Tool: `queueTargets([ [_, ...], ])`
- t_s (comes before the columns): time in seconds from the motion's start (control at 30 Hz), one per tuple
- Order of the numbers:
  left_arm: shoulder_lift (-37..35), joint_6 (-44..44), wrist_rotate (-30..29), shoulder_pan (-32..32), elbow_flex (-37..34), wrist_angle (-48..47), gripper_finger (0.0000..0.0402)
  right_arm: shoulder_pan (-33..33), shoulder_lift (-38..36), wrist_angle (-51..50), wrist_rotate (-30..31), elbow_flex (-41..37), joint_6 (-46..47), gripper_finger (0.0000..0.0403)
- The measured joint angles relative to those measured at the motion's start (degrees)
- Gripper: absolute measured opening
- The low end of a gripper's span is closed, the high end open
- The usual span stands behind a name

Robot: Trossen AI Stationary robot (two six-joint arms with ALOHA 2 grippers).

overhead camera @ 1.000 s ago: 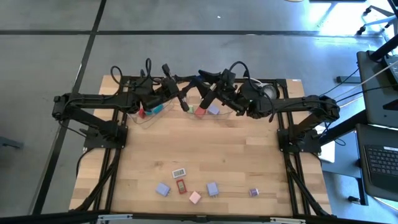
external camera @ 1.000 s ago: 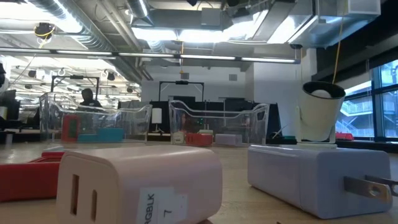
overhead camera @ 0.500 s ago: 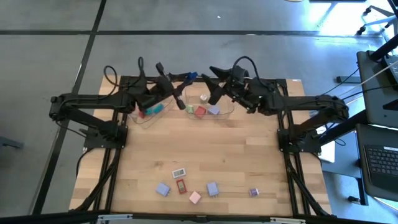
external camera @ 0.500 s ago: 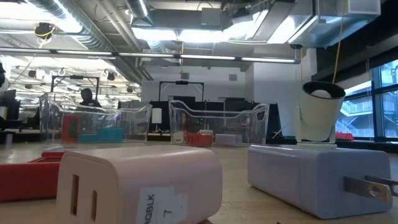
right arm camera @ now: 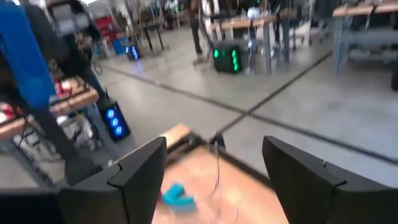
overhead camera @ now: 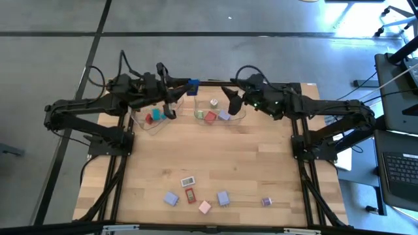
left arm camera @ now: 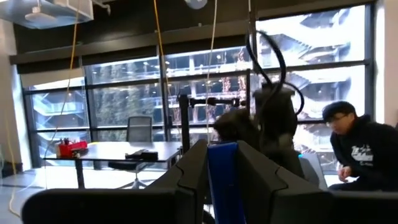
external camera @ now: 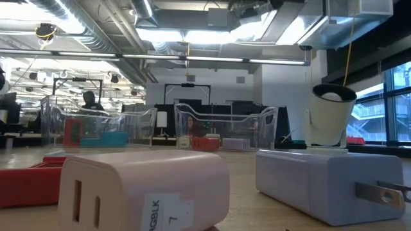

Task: Pick & Place Office items
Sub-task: Put the dark blue digital timer into the left transparent bin

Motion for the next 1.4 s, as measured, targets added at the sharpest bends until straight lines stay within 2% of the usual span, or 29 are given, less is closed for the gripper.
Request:
queueTargets([
  [0.2, -2.3, -1.2, 0.6, 0.9, 0.0, -3.9, 0.0063, 1.8, 0.5, -7.5, -0.1, 0.0, 6.7, 0.0268],
  [0.3, -3.0, -3.3, -2.5, 1.7, 0.0, -9.2, 0.0063, 2.9, 0.7, -9.6, -0.1, 0.0, 9.0, 0.0268],
  [0.4, -3.7, -6.3, -5.2, 3.2, 0.0, -16.7, 0.0063, 4.1, 0.7, -10.5, 0.0, 0.0, 10.3, 0.0268],
  [0.57, -3.9, -10.8, -5.4, 6.5, 0.0, -30.8, 0.0063, 5.8, 0.7, -11.1, 0.0, 0.0, 11.6, 0.0268],
  [0.83, -3.9, -12.1, -11.1, 11.4, 0.0, -53.5, 0.0063, 7.9, 0.7, -11.2, 0.0, 0.0, 11.6, 0.0268],
  [0.9, -3.9, -12.5, -12.5, 12.8, -1.2, -56.8, 0.0063, 8.4, 0.7, -11.2, 0.1, 0.0, 11.6, 0.0268],
  [1.0, -4.0, -14.0, -12.6, 14.7, -5.6, -57.8, 0.0063, 9.0, 0.7, -11.6, 0.2, 0.0, 11.6, 0.0268],
  [1.13, -4.1, -15.3, -10.4, 17.7, -12.9, -54.0, 0.0063, 9.7, 0.7, -11.9, 0.2, 0.0, 11.8, 0.0268],
  [1.4, -4.1, -18.3, -10.8, 25.4, -26.2, -46.3, 0.0063, 9.9, 0.7, -11.9, 0.5, 0.0, 11.5, 0.0268],
])
